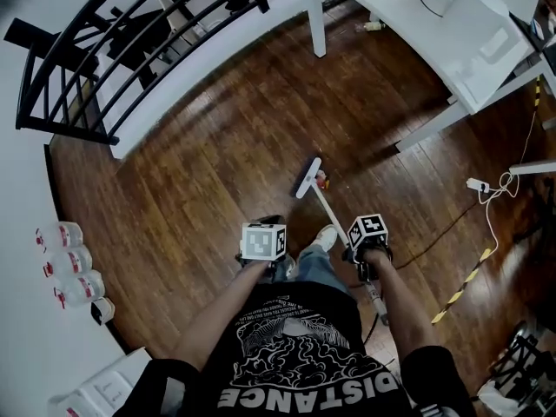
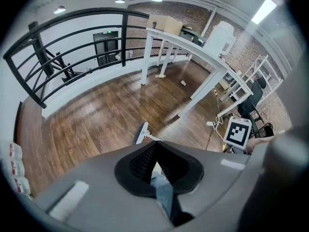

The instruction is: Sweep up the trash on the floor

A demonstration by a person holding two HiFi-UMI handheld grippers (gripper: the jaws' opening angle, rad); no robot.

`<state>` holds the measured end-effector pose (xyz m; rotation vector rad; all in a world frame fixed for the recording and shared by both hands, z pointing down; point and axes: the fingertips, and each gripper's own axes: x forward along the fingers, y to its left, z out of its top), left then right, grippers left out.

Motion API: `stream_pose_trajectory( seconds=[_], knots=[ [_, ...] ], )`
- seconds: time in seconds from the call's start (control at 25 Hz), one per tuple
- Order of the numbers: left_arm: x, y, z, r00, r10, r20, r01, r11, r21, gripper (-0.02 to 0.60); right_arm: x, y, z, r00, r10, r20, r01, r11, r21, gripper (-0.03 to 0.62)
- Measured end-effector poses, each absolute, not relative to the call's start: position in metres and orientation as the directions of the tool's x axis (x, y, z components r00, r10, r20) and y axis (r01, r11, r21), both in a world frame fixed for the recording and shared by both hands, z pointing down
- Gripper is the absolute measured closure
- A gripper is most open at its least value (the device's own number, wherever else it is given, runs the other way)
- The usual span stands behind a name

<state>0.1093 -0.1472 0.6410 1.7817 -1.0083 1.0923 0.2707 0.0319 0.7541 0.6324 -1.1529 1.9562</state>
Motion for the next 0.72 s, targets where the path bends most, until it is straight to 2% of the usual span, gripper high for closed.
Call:
stream_pose_trajectory(
  seconds=[0.28,0.56,0.72],
  knots=[
    [0.077,-0.134,0.629,0.324,-0.262,0.909,-0.930,-0.264,0.255,0.577,0.253,0.042,0.733,-0.590,0.304,0.748,-0.805,-0.284,-0.520,0.528],
    [0.055,-0.114,0.625,0.382,-0.305,0.872,-0.918,-0.232,0.322,0.577,0.228,0.041,0.711,-0.557,0.261,0.788,-0.829,-0.227,-0.511,0.528],
    [0.036,-0.093,0.613,0.422,-0.350,0.836,-0.905,-0.213,0.368,0.577,0.208,0.049,0.689,-0.572,0.195,0.796,-0.813,-0.259,-0.521,0.528]
  ],
)
